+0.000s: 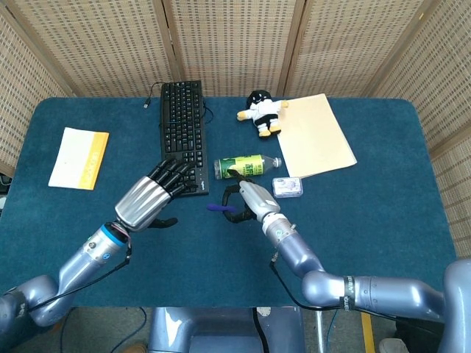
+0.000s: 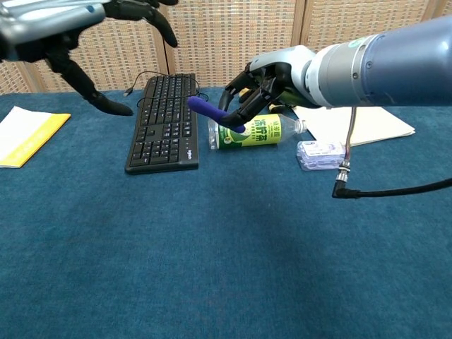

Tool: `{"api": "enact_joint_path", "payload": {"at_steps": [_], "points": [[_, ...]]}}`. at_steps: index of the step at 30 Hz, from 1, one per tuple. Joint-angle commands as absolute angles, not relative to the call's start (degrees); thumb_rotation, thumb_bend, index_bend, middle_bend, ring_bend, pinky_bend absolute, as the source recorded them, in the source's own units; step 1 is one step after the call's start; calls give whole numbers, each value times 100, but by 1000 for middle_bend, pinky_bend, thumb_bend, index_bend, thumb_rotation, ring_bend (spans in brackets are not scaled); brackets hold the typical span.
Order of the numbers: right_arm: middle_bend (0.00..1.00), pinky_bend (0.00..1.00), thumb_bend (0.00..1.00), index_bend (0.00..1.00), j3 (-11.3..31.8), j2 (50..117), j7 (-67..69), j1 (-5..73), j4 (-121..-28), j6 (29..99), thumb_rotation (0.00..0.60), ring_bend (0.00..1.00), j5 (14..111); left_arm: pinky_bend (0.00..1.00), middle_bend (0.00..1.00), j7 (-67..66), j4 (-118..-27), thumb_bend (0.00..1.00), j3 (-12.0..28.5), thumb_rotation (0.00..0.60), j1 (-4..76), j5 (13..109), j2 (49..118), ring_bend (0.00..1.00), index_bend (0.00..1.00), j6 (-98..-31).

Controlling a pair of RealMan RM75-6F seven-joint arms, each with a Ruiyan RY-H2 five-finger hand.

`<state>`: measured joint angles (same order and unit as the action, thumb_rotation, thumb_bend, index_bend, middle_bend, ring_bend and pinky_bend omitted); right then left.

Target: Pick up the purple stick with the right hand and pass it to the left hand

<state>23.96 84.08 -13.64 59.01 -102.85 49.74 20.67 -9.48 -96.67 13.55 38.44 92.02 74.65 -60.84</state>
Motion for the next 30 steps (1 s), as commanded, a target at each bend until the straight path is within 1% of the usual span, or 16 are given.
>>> {"api": "enact_joint_path", "payload": {"at_steps": [1,4,8,13,15,19,25,30], "points": [[8,0,669,621,2361,8435,-1345,5947,-10252,4994,600,0,2016,0,0,-1107,-9300,147,1376,600,4141,9134,7970,0,338,-5987],[8,0,670,621,2304,8449,-1319,5982,-10224,5004,600,0,1989,0,0,-1279,-9165,173,1356,600,4238,9066,8215,0,355,-5993],[8,0,671,621,2259,8442,-1255,5992,-10212,5012,600,0,2004,0,0,-1390,-9062,177,1309,600,4262,9003,8325,0,374,-6068],[8,0,673,622,2214,8424,-1203,5988,-10230,5032,600,0,2044,0,0,-1307,-8871,198,1283,600,4314,8983,8479,0,446,-6154],[8,0,675,623,2197,8417,-1190,5987,-10244,5034,600,0,2059,0,0,-1271,-8815,209,1262,600,4337,8964,8535,0,457,-6142],[8,0,680,624,2154,8408,-1165,5984,-10250,5028,600,0,2090,0,0,-1182,-8723,234,1231,600,4383,8945,8675,0,469,-6162],[8,0,680,624,2108,8442,-1078,5980,-10213,4979,600,0,2156,0,0,-1316,-8508,240,1245,600,4491,8944,8952,0,478,-6246],[8,0,680,624,2075,8450,-1010,5972,-10191,4954,600,0,2218,0,0,-1473,-8440,288,1238,600,4563,8874,9118,0,488,-6248]]}}
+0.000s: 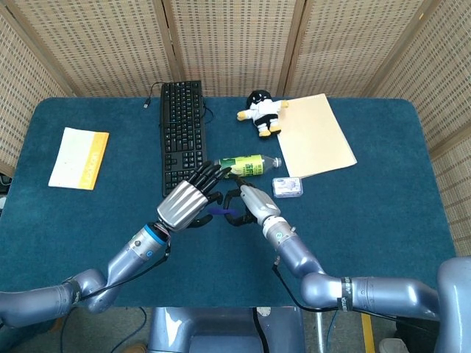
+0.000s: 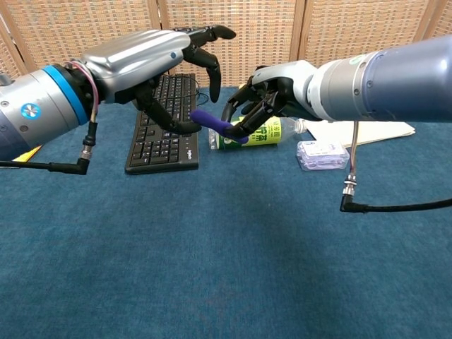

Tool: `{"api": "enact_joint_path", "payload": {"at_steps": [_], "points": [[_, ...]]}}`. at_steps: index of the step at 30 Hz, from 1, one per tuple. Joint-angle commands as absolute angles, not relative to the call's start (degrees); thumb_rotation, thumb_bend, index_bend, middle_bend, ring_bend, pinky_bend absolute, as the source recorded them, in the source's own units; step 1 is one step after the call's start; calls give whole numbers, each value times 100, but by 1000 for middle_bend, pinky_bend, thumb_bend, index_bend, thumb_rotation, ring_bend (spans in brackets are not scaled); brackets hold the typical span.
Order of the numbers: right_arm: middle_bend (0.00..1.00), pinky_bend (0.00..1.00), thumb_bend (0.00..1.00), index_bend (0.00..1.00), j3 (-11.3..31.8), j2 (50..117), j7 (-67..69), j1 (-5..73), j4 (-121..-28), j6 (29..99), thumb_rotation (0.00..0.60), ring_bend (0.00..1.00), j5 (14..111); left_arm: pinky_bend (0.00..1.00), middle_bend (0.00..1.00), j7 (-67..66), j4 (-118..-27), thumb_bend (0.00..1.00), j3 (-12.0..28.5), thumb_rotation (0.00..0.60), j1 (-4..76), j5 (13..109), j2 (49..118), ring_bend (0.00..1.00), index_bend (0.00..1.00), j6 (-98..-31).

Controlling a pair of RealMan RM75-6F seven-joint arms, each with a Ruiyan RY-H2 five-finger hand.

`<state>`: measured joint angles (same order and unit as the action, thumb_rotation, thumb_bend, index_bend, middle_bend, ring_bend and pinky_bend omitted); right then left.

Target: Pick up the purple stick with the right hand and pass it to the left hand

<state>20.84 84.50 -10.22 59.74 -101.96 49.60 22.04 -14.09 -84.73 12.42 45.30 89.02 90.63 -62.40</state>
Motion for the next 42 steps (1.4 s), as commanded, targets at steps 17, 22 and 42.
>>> {"api": "enact_joint_path", "payload": {"at_steps": [17,22,42], "points": [[9,0,687,628,1997,8410,-843,5967,-10189,4911,600,0,2331,0,0,-1627,-8356,314,1206,600,4722,8621,9314,0,507,-6195],[9,0,688,628,1981,8401,-814,5967,-10187,4902,600,0,2347,0,0,-1646,-8340,315,1192,600,4733,8597,9317,0,526,-6218],[9,0,697,628,1908,8399,-730,5992,-10200,4866,600,0,2419,0,0,-1738,-8279,351,1166,600,4807,8403,9362,0,535,-6205]]}}
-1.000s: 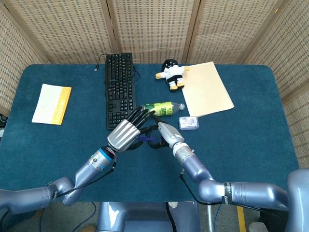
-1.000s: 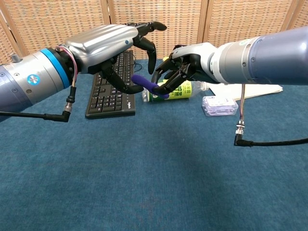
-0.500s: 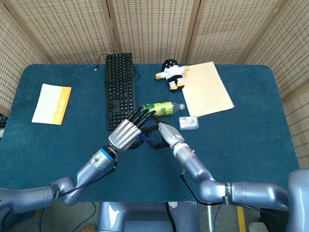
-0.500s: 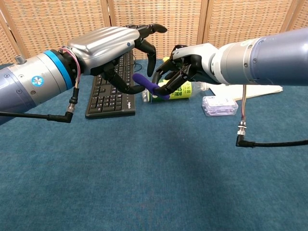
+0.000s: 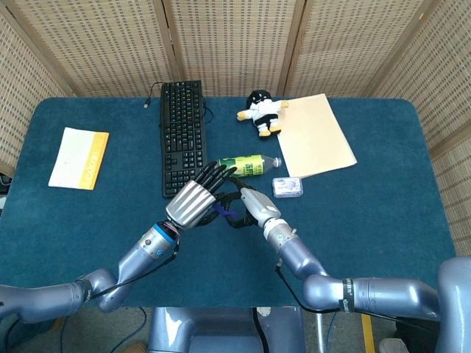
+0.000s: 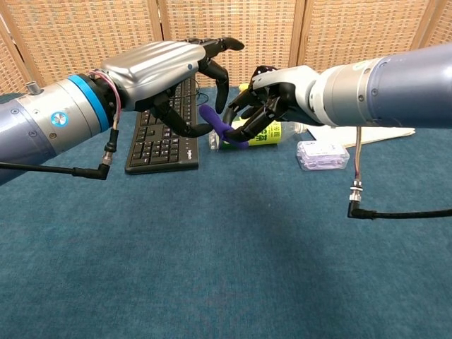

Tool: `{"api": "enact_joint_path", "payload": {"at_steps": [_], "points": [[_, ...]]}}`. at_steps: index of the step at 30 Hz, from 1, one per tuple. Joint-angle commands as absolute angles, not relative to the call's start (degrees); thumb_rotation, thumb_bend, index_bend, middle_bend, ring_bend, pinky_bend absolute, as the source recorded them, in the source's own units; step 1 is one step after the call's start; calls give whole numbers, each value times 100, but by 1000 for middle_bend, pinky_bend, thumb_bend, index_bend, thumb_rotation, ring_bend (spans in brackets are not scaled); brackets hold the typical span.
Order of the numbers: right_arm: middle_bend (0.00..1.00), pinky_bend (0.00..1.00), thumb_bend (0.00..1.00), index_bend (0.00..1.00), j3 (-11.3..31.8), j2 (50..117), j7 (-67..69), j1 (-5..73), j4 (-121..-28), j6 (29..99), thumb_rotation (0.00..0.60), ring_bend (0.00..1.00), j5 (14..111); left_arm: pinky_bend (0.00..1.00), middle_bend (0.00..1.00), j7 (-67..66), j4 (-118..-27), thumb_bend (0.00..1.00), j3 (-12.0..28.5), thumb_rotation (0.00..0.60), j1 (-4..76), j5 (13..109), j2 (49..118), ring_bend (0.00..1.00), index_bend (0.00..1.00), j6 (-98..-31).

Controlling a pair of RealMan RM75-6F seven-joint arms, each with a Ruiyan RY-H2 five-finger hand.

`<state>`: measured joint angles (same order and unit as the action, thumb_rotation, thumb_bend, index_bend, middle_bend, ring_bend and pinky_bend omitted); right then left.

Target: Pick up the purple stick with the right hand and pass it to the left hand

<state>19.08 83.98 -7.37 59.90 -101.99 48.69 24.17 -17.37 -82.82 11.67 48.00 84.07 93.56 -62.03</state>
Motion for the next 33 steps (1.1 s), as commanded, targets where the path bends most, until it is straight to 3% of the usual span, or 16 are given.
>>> {"api": "enact_joint_path", "payload": {"at_steps": [1,33], "points": [[9,0,697,628,1905,8398,-726,5993,-10202,4866,600,0,2422,0,0,-1743,-8275,355,1167,600,4812,8398,9366,0,538,-6205],[14,0,728,640,1786,8316,-573,5894,-10109,4831,600,0,2516,0,0,-1826,-8392,454,1175,600,4834,8267,9309,0,757,-6314]]}}
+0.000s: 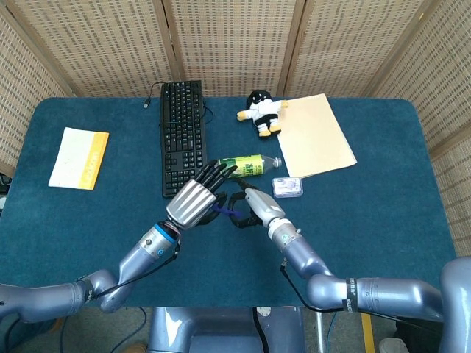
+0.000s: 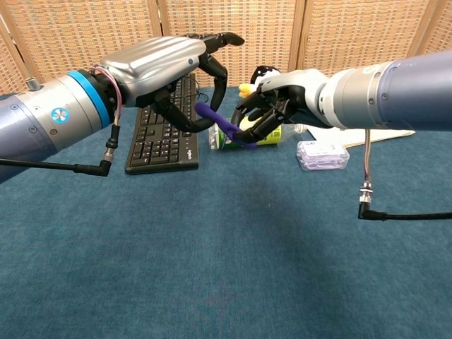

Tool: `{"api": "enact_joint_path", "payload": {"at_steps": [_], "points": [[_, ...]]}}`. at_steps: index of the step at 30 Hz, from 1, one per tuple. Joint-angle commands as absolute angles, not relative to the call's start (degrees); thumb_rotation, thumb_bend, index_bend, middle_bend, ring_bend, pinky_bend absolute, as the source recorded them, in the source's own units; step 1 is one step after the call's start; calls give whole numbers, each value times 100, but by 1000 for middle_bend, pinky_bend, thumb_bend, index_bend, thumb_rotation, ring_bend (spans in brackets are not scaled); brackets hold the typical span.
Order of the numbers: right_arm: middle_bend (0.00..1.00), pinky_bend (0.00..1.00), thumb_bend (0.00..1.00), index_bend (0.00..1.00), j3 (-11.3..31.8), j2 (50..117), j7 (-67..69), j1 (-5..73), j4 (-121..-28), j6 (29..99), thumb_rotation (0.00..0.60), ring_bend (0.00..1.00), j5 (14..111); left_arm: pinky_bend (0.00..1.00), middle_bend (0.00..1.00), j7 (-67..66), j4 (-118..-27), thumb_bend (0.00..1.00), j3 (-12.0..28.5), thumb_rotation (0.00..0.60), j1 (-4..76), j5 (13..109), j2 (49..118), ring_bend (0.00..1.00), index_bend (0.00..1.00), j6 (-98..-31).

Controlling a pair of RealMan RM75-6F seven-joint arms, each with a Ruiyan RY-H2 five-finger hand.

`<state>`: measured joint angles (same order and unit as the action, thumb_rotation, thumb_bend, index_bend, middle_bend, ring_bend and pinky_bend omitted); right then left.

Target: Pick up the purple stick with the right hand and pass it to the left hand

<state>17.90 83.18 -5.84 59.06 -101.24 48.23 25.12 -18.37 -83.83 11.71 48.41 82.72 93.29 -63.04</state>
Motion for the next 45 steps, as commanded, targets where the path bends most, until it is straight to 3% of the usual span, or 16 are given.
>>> {"api": "enact_joint_path", "payload": {"at_steps": [1,17,28,36,45], "points": [[15,0,730,643,1785,8317,-569,5889,-10104,4833,600,0,2521,0,0,-1822,-8395,454,1176,600,4831,8265,9298,0,760,-6316],[24,0,737,686,1674,8284,-502,5724,-9999,4856,600,0,2572,0,0,-1584,-8629,454,1327,600,4706,8226,8831,0,768,-6541],[25,0,739,688,1584,8117,-384,5479,-9980,4844,600,0,2679,0,0,-1310,-9047,454,1723,600,4381,8083,7719,0,767,-6967],[25,0,740,689,1519,7922,-280,5258,-10001,4829,600,0,2793,0,0,-685,-8715,454,1999,600,3955,7654,6872,0,767,-7187],[25,0,741,693,1407,7692,-100,4959,-9972,4734,600,0,3022,0,0,323,-7823,456,2007,600,3601,7229,6577,0,767,-7016]]}}
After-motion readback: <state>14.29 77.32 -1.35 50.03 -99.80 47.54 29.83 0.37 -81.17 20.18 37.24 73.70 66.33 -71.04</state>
